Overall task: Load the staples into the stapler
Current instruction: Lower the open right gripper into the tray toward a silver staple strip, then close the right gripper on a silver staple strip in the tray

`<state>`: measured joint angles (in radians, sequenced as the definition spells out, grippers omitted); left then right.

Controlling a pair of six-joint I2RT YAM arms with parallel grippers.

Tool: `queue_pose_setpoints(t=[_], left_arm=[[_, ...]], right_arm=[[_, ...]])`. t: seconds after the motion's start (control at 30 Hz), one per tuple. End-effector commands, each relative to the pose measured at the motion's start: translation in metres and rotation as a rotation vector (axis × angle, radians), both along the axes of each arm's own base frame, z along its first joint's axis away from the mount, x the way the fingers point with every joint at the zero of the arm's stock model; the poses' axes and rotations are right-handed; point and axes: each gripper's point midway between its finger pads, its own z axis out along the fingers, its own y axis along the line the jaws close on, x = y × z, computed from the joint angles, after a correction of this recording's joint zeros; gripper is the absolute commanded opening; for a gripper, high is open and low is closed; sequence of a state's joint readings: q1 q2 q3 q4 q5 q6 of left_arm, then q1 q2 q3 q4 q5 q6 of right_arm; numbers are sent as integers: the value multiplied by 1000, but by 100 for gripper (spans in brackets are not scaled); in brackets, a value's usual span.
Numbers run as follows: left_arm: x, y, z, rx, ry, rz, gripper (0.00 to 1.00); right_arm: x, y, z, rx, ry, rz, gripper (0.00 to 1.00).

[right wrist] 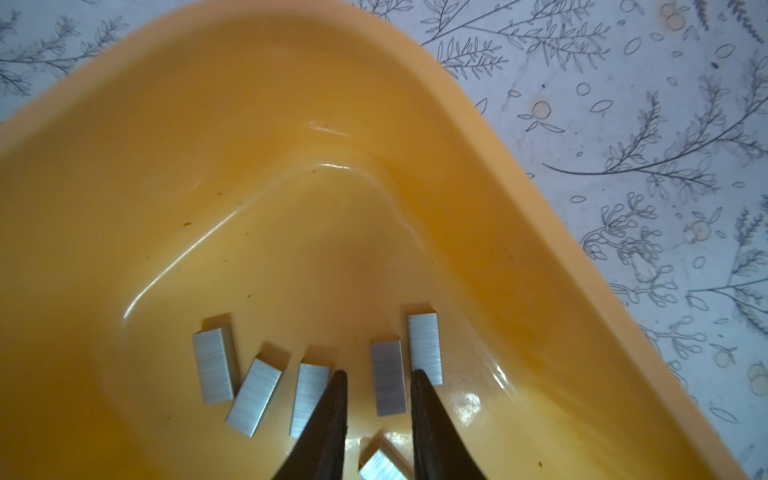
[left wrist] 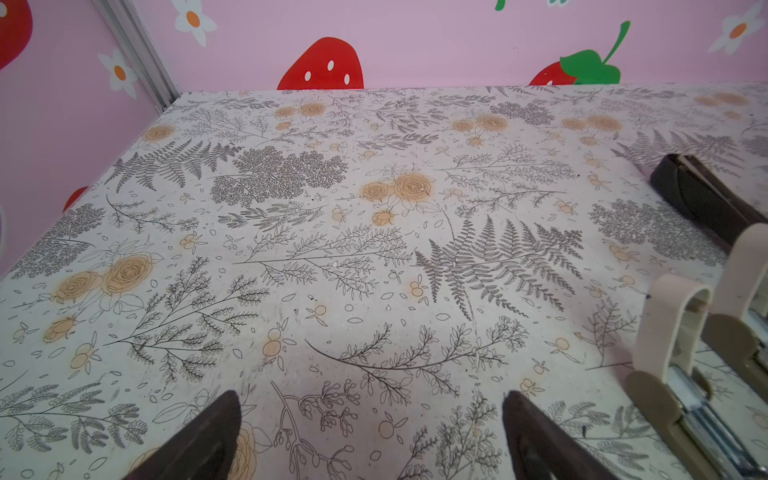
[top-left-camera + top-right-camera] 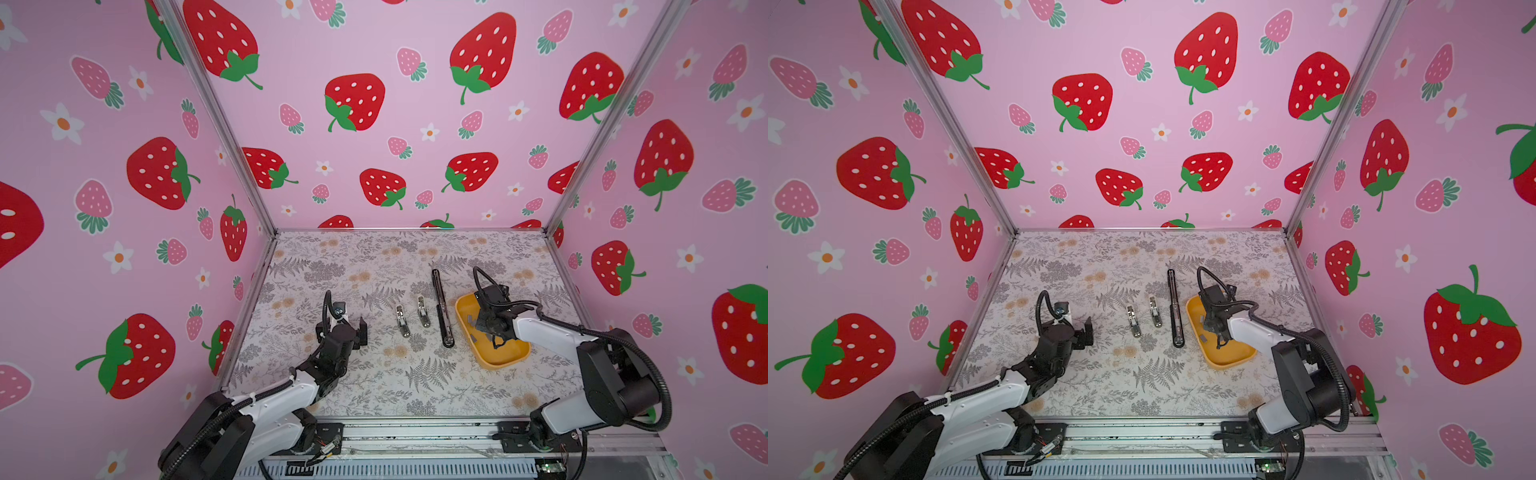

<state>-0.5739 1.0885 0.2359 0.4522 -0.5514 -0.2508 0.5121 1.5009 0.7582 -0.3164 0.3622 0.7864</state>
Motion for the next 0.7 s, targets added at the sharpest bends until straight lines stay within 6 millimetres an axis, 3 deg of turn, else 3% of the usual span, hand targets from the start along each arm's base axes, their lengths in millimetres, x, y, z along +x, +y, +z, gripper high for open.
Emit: queue_pose_setpoints(t=[0.0, 0.2, 0.67], left_arm=[[8, 2, 18, -22, -49, 41, 99], [8, 2, 17, -20, -47, 41, 99], [8, 2, 17, -21, -48, 41, 99]], right_arm=[[3, -1, -2, -16, 17, -4, 28], [2, -1, -15, -36, 55, -3, 26], [0, -2, -18, -22, 43, -4, 27]])
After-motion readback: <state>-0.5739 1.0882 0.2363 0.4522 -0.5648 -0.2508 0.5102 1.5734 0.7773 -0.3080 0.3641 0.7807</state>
